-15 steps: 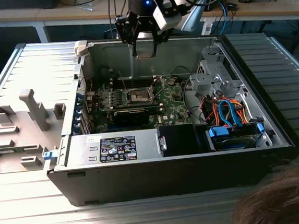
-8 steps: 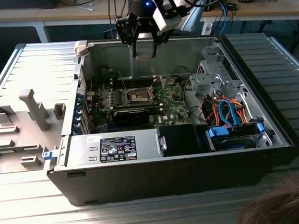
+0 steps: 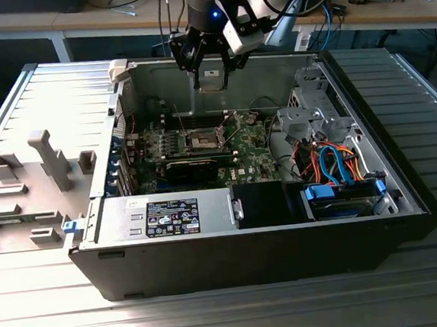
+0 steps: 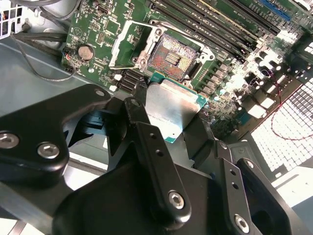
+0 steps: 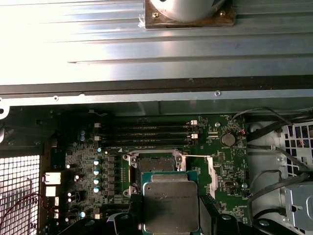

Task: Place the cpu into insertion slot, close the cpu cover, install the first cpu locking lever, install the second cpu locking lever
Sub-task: 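Place the cpu into insertion slot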

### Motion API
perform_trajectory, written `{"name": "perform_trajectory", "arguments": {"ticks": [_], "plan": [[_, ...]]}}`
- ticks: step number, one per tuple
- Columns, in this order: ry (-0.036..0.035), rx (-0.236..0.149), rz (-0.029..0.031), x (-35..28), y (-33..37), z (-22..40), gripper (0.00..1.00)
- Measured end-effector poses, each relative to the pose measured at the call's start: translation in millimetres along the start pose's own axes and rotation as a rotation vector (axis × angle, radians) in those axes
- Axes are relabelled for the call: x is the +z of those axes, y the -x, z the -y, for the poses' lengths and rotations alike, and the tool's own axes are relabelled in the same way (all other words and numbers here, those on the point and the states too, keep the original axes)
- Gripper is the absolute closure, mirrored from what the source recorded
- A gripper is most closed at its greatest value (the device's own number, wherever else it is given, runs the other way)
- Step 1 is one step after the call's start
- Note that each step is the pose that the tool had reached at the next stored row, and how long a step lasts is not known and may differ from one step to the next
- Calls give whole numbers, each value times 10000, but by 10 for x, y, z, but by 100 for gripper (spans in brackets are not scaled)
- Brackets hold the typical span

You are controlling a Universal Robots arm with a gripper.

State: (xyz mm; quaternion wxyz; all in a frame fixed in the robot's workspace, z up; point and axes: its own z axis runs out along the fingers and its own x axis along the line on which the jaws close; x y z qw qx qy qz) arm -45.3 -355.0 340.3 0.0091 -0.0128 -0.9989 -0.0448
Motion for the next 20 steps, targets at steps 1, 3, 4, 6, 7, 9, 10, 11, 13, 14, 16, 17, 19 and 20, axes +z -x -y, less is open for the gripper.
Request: {"name": "perform_trajectory", "arguments": {"ticks": [1, 3, 4, 6, 7, 9, 10, 11, 13, 14, 16, 17, 19, 20], "plan": [[0, 0, 0, 1, 0, 0, 45], [1, 3, 1, 4, -7, 0, 45], [0, 0, 0, 7, -14, 1, 45], [0, 0, 1, 14, -31, 2, 45], [1, 0, 1, 18, -37, 2, 45], [-1, -11, -1, 25, -53, 3, 45], [-1, -15, -1, 27, -57, 4, 45], [-2, -17, -2, 29, -60, 4, 45], [-2, -19, -2, 35, -65, 5, 45], [-1, -18, -2, 37, -66, 5, 45], [-1, -17, -1, 40, -68, 5, 45], [-1, -18, -1, 42, -68, 5, 45], [-1, -17, -2, 45, -69, 6, 45], [-1, -17, -2, 63, -72, 7, 45]]}}
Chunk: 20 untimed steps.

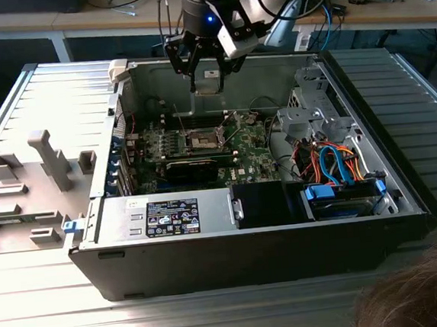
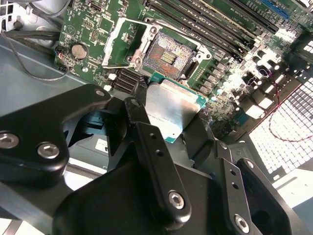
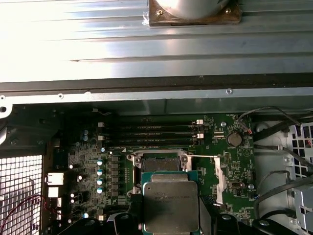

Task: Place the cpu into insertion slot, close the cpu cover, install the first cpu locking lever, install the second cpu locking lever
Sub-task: 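Place the cpu into insertion slot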

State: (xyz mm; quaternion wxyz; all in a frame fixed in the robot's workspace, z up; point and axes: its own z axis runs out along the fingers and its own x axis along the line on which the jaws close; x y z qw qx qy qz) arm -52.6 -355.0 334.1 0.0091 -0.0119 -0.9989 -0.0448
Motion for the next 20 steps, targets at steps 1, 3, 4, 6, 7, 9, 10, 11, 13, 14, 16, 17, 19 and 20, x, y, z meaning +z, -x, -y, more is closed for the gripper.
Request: {"name": "perform_trajectory", "arguments": {"ticks": [1, 3, 4, 6, 7, 9, 10, 11, 13, 14, 16, 17, 19, 20], "plan": [[1, 0, 0, 17, -4, 1, 45], [0, 0, 1, 19, -4, 2, 45], [0, 0, 0, 20, -4, 2, 45], [1, 0, 1, 24, -4, 2, 45], [1, 0, 0, 27, -5, 3, 45], [0, 0, 0, 33, -4, 3, 45], [0, 0, 0, 37, -4, 3, 45], [2, 0, 1, 41, -5, 4, 45], [-1, 0, 0, 50, -5, 5, 45], [0, 0, 1, 54, -6, 5, 45], [1, 0, 1, 69, -7, 8, 45], [-1, 1, 0, 76, -10, 15, 45], [1, 0, 1, 84, -10, 27, 45], [1, 1, 1, 89, -11, 34, 45]]}}
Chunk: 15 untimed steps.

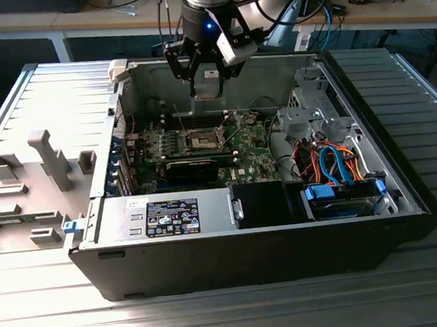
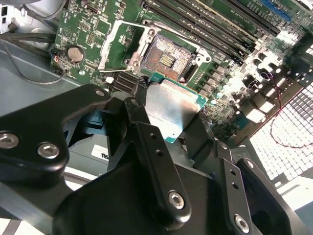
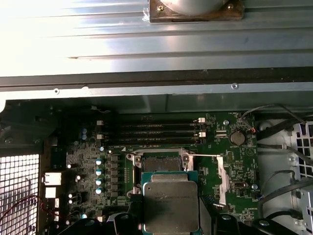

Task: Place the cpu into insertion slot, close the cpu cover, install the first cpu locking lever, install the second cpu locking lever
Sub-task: 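Place the cpu into insertion slot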

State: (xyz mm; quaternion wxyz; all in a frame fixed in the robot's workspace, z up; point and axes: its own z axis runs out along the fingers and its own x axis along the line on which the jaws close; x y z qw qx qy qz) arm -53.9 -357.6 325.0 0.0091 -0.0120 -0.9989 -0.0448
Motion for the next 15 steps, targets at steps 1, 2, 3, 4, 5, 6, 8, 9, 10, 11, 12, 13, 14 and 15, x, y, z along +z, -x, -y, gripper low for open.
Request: {"name": "perform_trajectory", "arguments": {"ticks": [1, 2, 3, 4, 5, 6, 8, 9, 10, 11, 12, 13, 14, 15], "plan": [[-2, -1, -1, 3, 0, 7, 45], [1, 0, 0, 6, -2, 10, 45], [-1, 0, 0, 9, -2, 13, 45], [-3, -1, -2, 14, -1, 19, 45], [-1, -3, -1, 18, -1, 25, 45], [0, -2, -1, 23, -1, 32, 45], [0, 0, 0, 31, -3, 52, 45], [1, 0, 1, 34, -4, 56, 45], [0, -1, 0, 34, -3, 59, 45], [-1, -2, -1, 38, -4, 68, 45], [-1, -1, -1, 40, -4, 70, 45], [-2, -1, 0, 41, -4, 74, 45], [1, 0, 0, 44, -4, 78, 45], [0, 0, 0, 45, -4, 80, 45]]}}
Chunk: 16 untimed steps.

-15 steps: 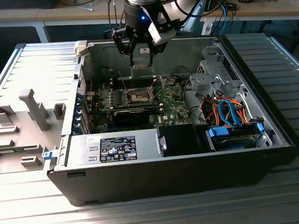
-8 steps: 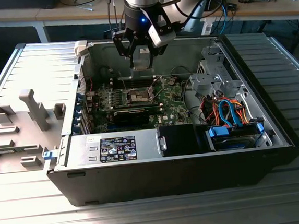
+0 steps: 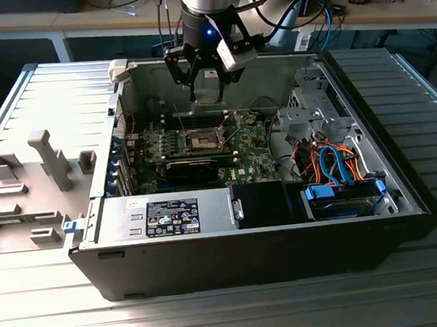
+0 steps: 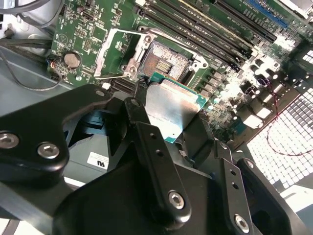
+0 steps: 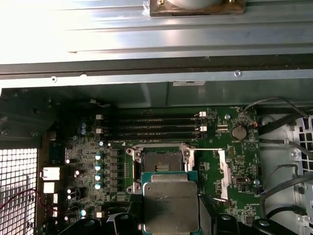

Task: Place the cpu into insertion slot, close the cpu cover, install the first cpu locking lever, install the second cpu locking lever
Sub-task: 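Place the cpu into insertion slot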

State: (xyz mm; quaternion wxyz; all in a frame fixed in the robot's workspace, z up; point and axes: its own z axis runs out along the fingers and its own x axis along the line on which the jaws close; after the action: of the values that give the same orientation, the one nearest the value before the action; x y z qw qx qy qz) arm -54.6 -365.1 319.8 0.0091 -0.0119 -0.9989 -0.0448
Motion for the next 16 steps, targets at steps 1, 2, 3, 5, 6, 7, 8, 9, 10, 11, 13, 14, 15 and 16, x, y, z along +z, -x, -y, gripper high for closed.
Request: {"name": "perform_trajectory", "arguments": {"ticks": [1, 2, 3, 5, 6, 7, 8, 9, 10, 11, 13, 14, 15, 16], "plan": [[0, 0, -1, 1, 0, 1, 45], [-2, 0, -2, 7, 0, 4, 45], [-3, -1, -1, 15, 0, 5, 45], [-2, -1, -1, 27, 0, 7, 45], [-3, -1, -1, 32, 0, 7, 45], [-3, 0, -1, 36, 1, 8, 45], [-2, -1, -1, 39, 1, 8, 45], [-3, -1, -1, 42, 1, 8, 45], [-3, -1, -1, 46, 1, 9, 45], [-2, -1, 0, 58, 1, 11, 45], [-2, -2, -1, 105, -4, 28, 45], [-3, -3, -2, 121, -4, 30, 45], [-2, -2, -1, 129, -4, 30, 45], [-2, -1, -1, 142, -4, 32, 45]]}}
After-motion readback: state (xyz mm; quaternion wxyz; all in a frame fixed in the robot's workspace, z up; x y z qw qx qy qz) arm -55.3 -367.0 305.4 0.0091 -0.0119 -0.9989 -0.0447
